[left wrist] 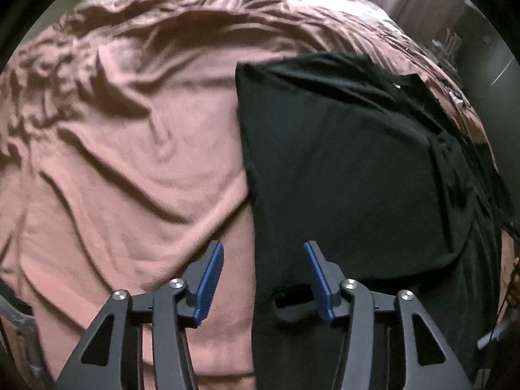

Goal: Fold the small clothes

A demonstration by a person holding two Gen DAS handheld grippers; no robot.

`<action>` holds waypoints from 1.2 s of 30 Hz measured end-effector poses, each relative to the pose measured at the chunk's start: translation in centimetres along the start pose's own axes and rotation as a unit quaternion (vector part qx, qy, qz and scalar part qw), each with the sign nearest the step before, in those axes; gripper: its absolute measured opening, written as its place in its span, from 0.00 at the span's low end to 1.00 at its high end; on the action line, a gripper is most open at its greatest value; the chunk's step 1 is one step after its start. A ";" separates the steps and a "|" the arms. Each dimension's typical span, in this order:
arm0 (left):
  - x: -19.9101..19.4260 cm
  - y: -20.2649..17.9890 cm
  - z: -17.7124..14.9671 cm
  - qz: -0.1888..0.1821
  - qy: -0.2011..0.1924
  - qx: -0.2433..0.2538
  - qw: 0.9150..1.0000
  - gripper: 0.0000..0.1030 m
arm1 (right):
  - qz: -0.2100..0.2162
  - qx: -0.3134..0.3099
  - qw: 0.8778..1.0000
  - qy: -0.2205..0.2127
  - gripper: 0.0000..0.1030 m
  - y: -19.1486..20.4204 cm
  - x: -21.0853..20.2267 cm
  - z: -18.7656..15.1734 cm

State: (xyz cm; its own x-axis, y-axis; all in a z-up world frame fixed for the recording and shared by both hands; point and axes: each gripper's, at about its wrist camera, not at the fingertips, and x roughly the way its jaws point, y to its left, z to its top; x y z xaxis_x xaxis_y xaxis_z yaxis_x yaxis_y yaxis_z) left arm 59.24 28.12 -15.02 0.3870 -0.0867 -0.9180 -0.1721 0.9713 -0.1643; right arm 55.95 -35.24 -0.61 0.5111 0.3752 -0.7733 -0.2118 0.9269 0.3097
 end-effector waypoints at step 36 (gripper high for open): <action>0.9 2.0 -2.2 -0.012 -0.004 -0.064 0.998 0.12 | -0.036 0.098 0.995 0.007 0.02 -3.4 2.7 1.0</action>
State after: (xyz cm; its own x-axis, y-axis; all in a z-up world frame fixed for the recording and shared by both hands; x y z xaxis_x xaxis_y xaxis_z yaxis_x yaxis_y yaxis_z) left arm 57.24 29.53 -16.95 0.3988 -0.1080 -0.9107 -0.2765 0.9327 -0.2317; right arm 58.85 -37.41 -3.20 0.5063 0.3099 -0.8048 -0.0089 0.9350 0.3545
